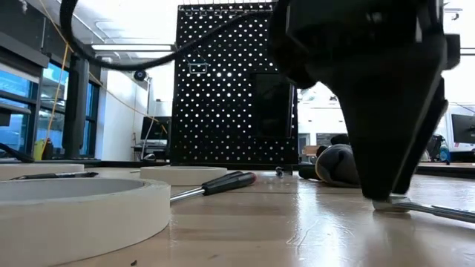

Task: Hang tools onto peg board
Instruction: Hang the 12 mm tool onto the pegboard on the top left

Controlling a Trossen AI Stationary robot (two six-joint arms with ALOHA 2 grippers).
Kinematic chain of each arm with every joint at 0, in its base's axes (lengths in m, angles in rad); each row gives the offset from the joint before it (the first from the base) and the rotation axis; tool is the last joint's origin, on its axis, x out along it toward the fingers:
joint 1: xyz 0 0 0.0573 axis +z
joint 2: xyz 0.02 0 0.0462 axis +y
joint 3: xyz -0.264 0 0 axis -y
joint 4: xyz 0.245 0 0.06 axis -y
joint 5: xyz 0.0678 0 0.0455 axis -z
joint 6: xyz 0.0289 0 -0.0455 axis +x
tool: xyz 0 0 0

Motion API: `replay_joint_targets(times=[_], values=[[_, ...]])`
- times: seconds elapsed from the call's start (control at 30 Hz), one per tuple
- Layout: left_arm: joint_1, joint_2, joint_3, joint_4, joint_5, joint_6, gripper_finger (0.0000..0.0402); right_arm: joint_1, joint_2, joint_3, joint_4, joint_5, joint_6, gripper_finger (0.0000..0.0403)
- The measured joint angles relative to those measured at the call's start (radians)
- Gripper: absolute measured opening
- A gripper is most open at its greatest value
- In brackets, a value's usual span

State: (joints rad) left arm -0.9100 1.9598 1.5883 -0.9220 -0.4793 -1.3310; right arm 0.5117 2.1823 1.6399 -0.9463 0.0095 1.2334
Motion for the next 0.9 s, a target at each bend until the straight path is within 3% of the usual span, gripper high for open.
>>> replay_joint_targets(times=[0.13, 0.23, 0.33, 0.53, 0.77, 0.9], values=[[0.0, 0.0, 0.0, 0.003, 0.013, -0.003, 0.0, -0.017, 0.049, 0.009, -0.02, -0.053, 0.018, 0.0293], [0.0, 0.0, 0.0, 0.003, 0.03, -0.013, 0.0, -0.018, 0.09, 0.013, -0.046, -0.079, 0.015, 0.0269], [0.0, 0.0, 0.0, 0.004, 0.032, -0.035, 0.0, -0.014, 0.106, 0.016, -0.055, -0.102, 0.004, 0.0209], [-0.006, 0.0, 0.0, 0.002, 0.033, -0.079, 0.0, 0.017, 0.107, 0.014, -0.059, -0.121, -0.067, 0.0045], [-0.014, 0.0, 0.0, -0.007, 0.033, -0.1, 0.0, 0.024, 0.107, 0.019, -0.087, -0.121, -0.121, 0.0045], [-0.02, -0.012, 0.0, -0.009, 0.023, -0.107, 0.0, 0.026, 0.096, 0.021, -0.097, -0.059, -0.112, 0.0045]])
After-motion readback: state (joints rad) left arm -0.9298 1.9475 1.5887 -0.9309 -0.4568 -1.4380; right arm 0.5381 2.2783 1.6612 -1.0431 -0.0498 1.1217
